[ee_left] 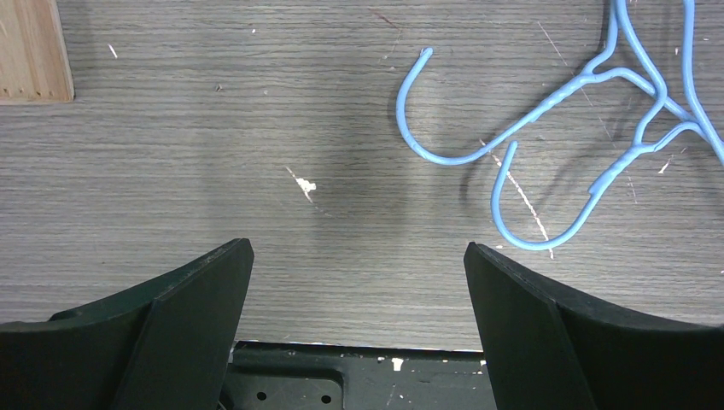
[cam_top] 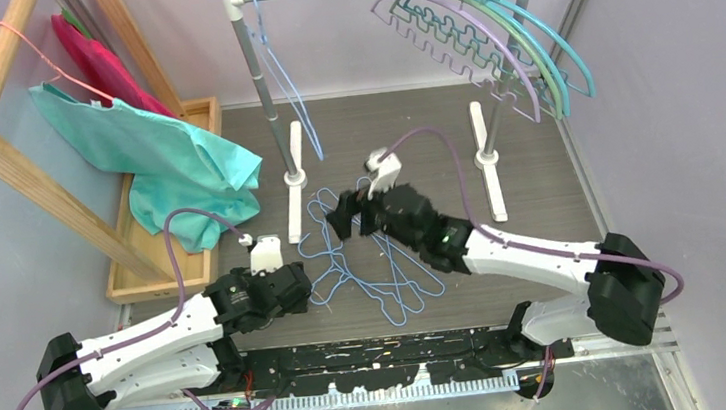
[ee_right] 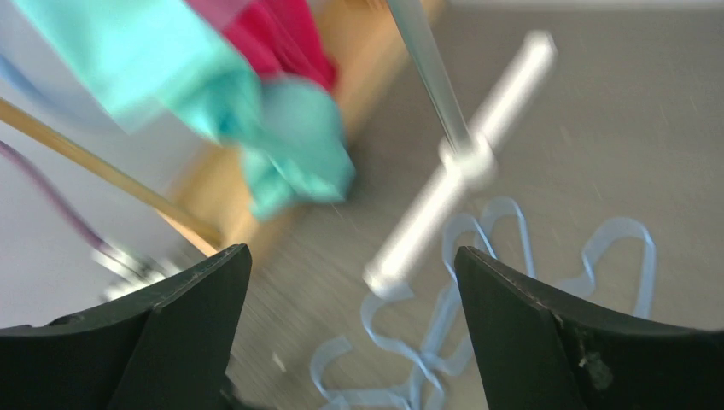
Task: Organize the hangers
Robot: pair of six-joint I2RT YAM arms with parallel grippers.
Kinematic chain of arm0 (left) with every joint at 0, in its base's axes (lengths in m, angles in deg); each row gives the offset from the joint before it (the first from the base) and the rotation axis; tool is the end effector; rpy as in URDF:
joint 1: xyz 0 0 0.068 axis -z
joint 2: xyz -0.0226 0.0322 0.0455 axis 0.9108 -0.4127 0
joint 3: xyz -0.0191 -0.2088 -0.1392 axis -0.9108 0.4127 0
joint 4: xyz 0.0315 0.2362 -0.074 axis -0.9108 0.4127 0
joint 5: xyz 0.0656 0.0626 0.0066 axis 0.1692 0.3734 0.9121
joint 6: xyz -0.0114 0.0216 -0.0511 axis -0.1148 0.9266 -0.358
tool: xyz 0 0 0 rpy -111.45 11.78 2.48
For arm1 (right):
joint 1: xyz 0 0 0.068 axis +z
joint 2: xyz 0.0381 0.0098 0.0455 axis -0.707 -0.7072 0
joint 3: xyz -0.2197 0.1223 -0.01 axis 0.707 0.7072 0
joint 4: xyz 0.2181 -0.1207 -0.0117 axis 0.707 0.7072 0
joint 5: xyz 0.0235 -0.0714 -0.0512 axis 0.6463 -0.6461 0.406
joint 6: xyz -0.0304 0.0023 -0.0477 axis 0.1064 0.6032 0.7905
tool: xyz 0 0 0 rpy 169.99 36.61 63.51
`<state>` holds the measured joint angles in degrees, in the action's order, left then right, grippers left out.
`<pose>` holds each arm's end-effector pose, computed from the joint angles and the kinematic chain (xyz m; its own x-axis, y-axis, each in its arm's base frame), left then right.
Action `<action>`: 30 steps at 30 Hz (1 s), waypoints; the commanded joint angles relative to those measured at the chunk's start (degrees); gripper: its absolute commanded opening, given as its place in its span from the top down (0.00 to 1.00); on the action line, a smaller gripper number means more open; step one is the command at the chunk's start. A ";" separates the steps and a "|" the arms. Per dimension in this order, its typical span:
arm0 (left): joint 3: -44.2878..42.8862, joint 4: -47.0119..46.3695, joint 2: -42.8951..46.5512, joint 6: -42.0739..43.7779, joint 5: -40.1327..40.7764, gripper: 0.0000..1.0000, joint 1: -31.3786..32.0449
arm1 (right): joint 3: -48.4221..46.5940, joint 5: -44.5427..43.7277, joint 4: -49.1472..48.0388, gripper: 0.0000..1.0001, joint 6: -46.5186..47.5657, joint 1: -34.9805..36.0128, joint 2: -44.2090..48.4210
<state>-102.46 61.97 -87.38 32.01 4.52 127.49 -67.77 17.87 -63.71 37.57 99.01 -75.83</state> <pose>0.0882 -0.1185 0.1917 -0.7871 -0.0200 -0.6165 -0.0302 0.9995 0.0062 0.1816 0.2358 0.2801 -0.3694 0.1698 -0.9136 -0.5668 0.7379 0.3663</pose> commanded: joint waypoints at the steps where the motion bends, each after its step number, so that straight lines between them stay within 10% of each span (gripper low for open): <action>1: -1.40 0.70 1.02 -1.26 1.53 0.02 -0.12 | 1.11 -14.41 14.50 0.22 4.38 6.29 -2.14; 5: -1.11 0.66 1.03 -1.69 1.24 0.02 -0.17 | 0.95 -16.18 18.50 0.50 4.73 9.56 -5.52; 30: -0.68 -0.12 0.79 -1.56 0.52 0.02 -0.17 | -1.31 -4.50 9.32 0.53 1.22 10.14 -18.82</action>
<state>-102.46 62.25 -86.50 30.96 4.11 127.49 -67.33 12.40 -50.14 40.08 109.02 -96.16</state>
